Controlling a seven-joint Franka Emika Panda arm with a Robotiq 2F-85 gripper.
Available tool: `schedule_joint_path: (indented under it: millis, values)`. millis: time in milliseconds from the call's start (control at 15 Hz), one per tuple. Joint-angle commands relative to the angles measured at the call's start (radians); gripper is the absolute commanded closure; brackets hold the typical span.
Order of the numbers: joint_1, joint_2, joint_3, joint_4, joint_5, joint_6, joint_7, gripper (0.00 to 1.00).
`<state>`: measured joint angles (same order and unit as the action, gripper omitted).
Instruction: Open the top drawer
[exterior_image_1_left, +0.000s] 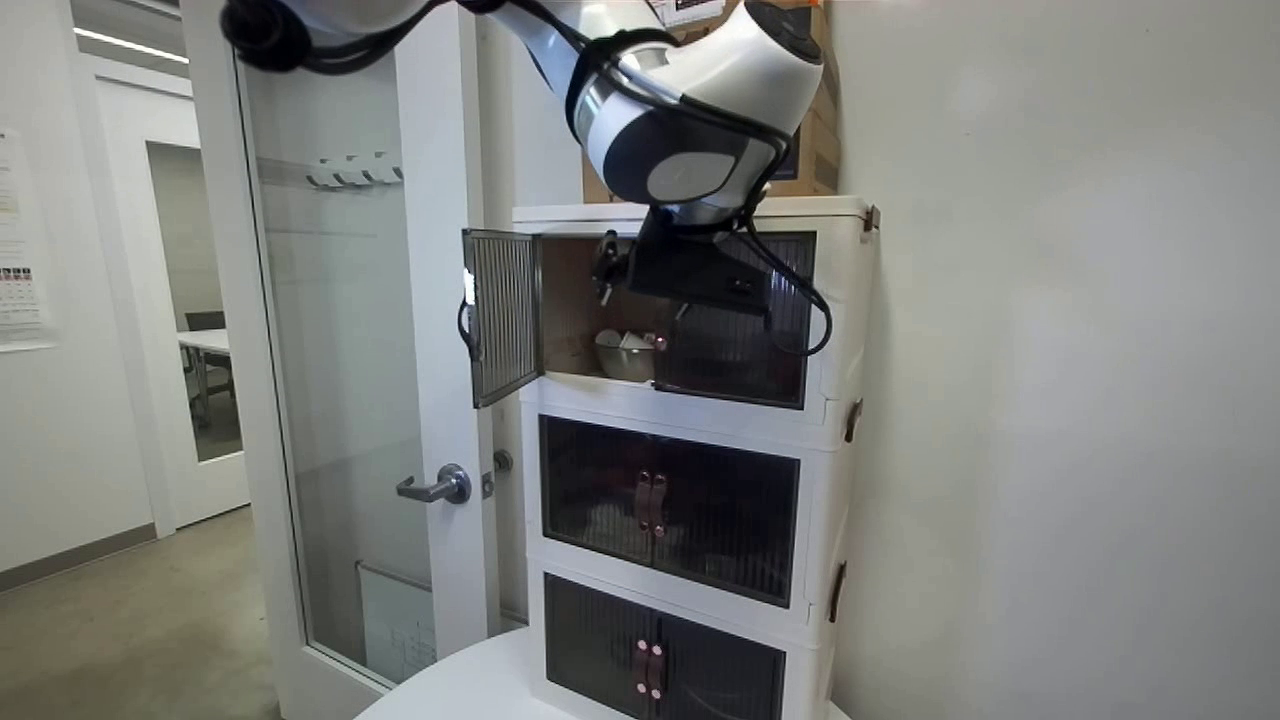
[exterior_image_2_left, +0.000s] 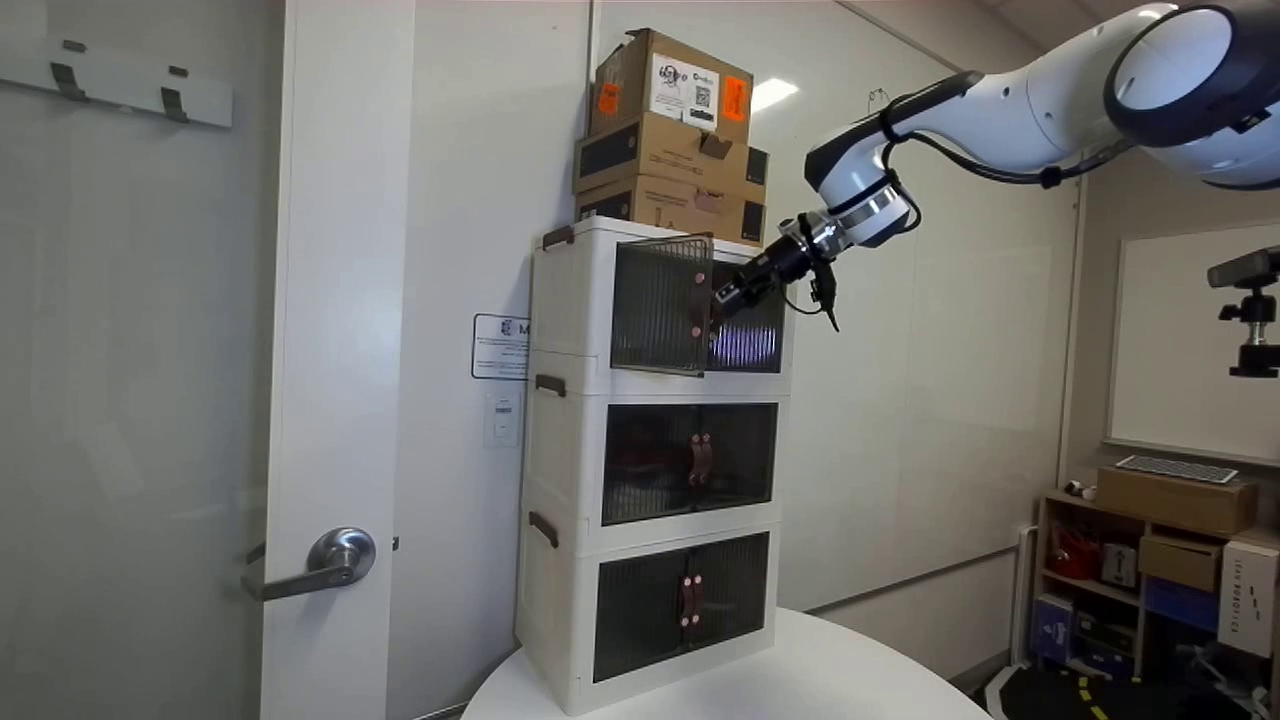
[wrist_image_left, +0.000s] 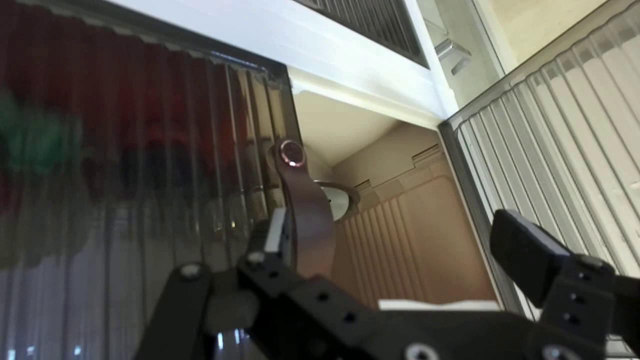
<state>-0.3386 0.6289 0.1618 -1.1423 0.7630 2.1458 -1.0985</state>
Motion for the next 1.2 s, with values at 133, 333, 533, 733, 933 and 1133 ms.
schedule_joint_path:
  millis: [133, 333, 533, 733, 933, 1133]
  values:
    - [-0.008, -0.021, 0.029, -0.038, 0.059, 0.045, -0.039, 0.0]
    - [-0.009, -0.022, 0.031, -0.046, 0.06, 0.049, -0.049, 0.0]
    - [-0.014, -0.023, 0.041, -0.051, 0.075, 0.044, -0.062, 0.0]
    - [-0.02, -0.026, 0.055, -0.059, 0.104, 0.032, -0.087, 0.0]
    - [-0.009, -0.031, 0.046, -0.069, 0.154, -0.01, -0.116, 0.0]
    - [-0.005, -0.047, 0.041, -0.09, 0.19, -0.041, -0.155, 0.0]
